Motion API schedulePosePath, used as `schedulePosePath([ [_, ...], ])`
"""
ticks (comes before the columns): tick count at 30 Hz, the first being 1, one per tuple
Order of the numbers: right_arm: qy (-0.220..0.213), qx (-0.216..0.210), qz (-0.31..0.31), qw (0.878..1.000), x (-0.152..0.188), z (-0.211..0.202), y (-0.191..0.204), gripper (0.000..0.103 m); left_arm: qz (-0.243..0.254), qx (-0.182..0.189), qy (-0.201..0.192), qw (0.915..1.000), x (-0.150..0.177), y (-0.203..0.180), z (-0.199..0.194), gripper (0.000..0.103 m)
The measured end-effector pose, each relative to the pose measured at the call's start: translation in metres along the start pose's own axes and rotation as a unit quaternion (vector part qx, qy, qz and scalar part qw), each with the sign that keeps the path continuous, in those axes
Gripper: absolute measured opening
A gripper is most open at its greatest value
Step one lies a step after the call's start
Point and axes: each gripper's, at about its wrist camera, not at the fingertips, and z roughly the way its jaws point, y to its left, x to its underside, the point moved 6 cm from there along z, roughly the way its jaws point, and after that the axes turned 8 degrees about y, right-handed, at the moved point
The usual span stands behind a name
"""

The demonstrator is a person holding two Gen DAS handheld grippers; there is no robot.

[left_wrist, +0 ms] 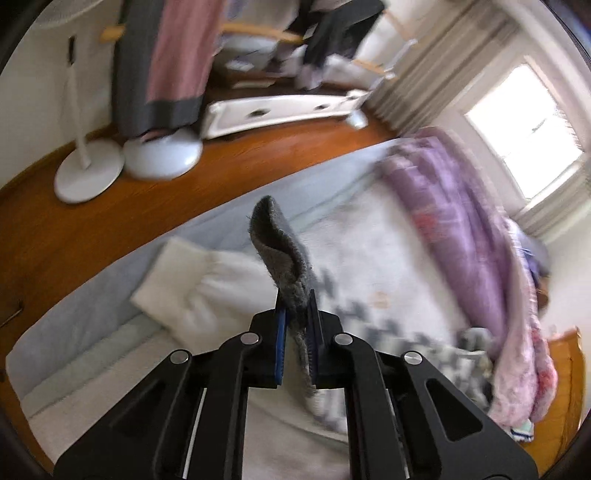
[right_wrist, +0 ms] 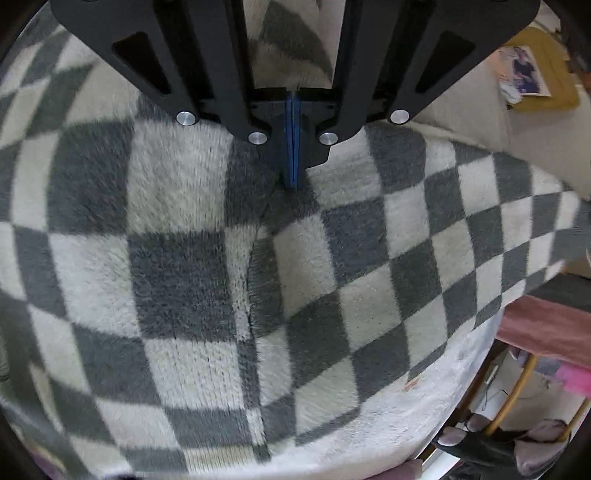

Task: Fold large clothes
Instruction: 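Carry the grasped sleeve cuff across the cardigan front and release it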

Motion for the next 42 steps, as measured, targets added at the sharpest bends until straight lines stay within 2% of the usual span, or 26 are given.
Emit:
schedulePosePath([
  [2, 0.003, -0.022, -0.002, 1.000, -0.001, -0.010, 0.000, 0.000, 0.020, 0.025, -0.013, 0.9994, 0.008, -0.043, -0.018, 0.009],
  [5, -0.019, -0.065, 0.006, 0.998, 0.006, -0.051, -0.012, 0.002, 0.055, 0.057, -0.020, 0.9966, 0.029, -0.113, -0.034, 0.009],
  [8, -0.060, -0.067, 0.010, 0.996, 0.022, -0.110, -0.052, 0.002, 0.093, 0.090, -0.008, 0.9915, 0.064, -0.191, -0.035, 0.009],
  [10, -0.089, -0.062, 0.017, 0.994, 0.033, -0.150, -0.089, 0.003, 0.124, 0.100, -0.002, 0.9873, 0.092, -0.241, -0.030, 0.009],
  [13, -0.132, -0.036, 0.047, 0.989, 0.057, -0.211, -0.167, 0.003, 0.157, 0.119, 0.027, 0.9799, 0.146, -0.320, -0.007, 0.009],
  [14, -0.147, -0.022, 0.068, 0.987, 0.069, -0.237, -0.207, 0.003, 0.166, 0.128, 0.039, 0.9771, 0.165, -0.345, 0.002, 0.009],
  [16, -0.163, -0.005, 0.096, 0.982, 0.086, -0.264, -0.257, 0.004, 0.190, 0.128, 0.058, 0.9717, 0.206, -0.393, 0.022, 0.009],
  [19, -0.189, 0.027, 0.160, 0.969, 0.121, -0.308, -0.354, 0.005, 0.215, 0.135, 0.084, 0.9635, 0.262, -0.450, 0.050, 0.009],
  [22, -0.206, 0.052, 0.228, 0.950, 0.162, -0.345, -0.444, 0.005, 0.263, 0.113, 0.105, 0.9522, 0.321, -0.497, 0.086, 0.009],
  [23, -0.214, 0.058, 0.257, 0.941, 0.180, -0.356, -0.480, 0.005, 0.281, 0.101, 0.117, 0.9473, 0.344, -0.511, 0.103, 0.009],
  [26, -0.230, 0.070, 0.321, 0.916, 0.215, -0.374, -0.549, 0.006, 0.301, 0.069, 0.155, 0.9385, 0.394, -0.526, 0.146, 0.009],
  [29, -0.240, 0.056, 0.401, 0.882, 0.256, -0.377, -0.619, 0.009, 0.343, 0.015, 0.172, 0.9233, 0.434, -0.532, 0.184, 0.009],
  [30, -0.243, 0.051, 0.421, 0.872, 0.266, -0.378, -0.635, 0.014, 0.349, 0.002, 0.178, 0.9198, 0.443, -0.532, 0.193, 0.009],
  [31, -0.244, 0.043, 0.452, 0.857, 0.280, -0.375, -0.658, 0.018, 0.357, -0.013, 0.192, 0.9142, 0.451, -0.529, 0.205, 0.009],
  [33, -0.250, 0.023, 0.491, 0.834, 0.299, -0.369, -0.689, 0.033, 0.367, -0.042, 0.213, 0.9046, 0.465, -0.524, 0.226, 0.010],
  [34, -0.252, 0.020, 0.506, 0.825, 0.304, -0.366, -0.699, 0.037, 0.370, -0.050, 0.217, 0.9017, 0.469, -0.515, 0.228, 0.011],
  [35, -0.251, 0.013, 0.521, 0.816, 0.309, -0.361, -0.712, 0.042, 0.372, -0.056, 0.223, 0.8995, 0.472, -0.513, 0.233, 0.018],
  [37, -0.253, -0.001, 0.540, 0.803, 0.313, -0.352, -0.725, 0.043, 0.372, -0.063, 0.235, 0.8958, 0.483, -0.511, 0.240, 0.028],
  [39, -0.261, -0.021, 0.546, 0.796, 0.312, -0.345, -0.738, 0.043, 0.376, -0.060, 0.243, 0.8921, 0.495, -0.510, 0.245, 0.042],
  [42, -0.275, -0.026, 0.543, 0.793, 0.303, -0.343, -0.743, 0.043, 0.397, -0.063, 0.250, 0.8807, 0.511, -0.511, 0.245, 0.044],
])
